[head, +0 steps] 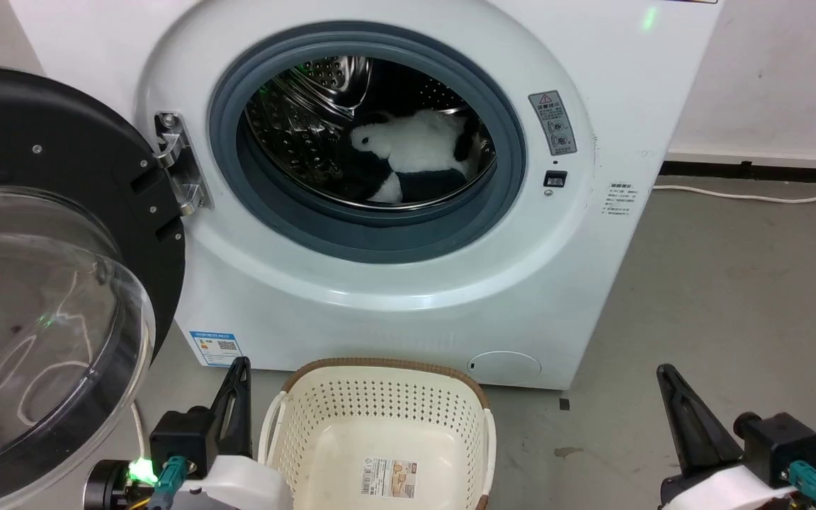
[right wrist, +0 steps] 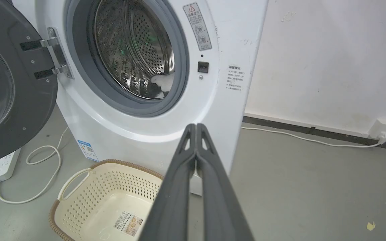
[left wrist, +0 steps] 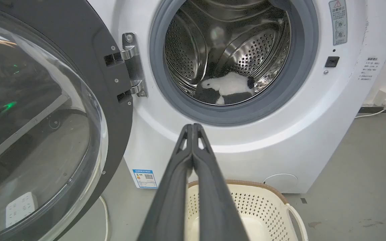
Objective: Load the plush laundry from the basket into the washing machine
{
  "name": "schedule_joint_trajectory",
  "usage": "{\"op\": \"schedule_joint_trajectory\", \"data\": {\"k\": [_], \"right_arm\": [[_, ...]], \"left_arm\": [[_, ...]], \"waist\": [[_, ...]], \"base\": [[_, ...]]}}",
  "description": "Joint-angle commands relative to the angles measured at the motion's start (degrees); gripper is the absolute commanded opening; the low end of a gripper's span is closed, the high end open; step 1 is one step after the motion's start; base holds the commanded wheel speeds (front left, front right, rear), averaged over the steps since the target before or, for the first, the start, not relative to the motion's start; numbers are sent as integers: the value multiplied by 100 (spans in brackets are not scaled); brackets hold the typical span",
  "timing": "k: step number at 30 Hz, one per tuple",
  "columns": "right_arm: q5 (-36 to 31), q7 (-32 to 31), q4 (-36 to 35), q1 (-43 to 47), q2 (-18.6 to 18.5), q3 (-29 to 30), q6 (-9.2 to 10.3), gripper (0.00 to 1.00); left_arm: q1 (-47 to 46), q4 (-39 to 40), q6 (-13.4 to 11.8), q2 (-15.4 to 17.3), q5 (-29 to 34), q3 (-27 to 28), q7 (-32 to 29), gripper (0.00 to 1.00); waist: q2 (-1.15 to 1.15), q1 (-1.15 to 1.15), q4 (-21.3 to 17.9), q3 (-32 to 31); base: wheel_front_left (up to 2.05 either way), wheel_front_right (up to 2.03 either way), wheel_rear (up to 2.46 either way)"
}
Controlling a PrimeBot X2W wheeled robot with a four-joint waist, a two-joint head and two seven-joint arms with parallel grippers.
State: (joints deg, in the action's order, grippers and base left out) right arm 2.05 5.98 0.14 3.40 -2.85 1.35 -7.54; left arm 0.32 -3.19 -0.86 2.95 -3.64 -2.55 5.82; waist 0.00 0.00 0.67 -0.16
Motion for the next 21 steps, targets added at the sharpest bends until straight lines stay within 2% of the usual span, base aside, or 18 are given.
{"op": "schedule_joint_trajectory", "data": {"k": [1, 21], "right_arm": [[-30, -40, -8, -92, -2, -17, 3, 0], [-104, -275, -10, -197, -2, -66, 4, 0]], "left_arm": [[-19, 50, 7, -2, 32, 37, -26, 0], [-24, 163, 41, -4, 172, 129, -260, 0]], "waist": [[0, 0, -2, 0], [0, 0, -29, 7]], "base": [[0, 0, 0], [0, 0, 0]]}}
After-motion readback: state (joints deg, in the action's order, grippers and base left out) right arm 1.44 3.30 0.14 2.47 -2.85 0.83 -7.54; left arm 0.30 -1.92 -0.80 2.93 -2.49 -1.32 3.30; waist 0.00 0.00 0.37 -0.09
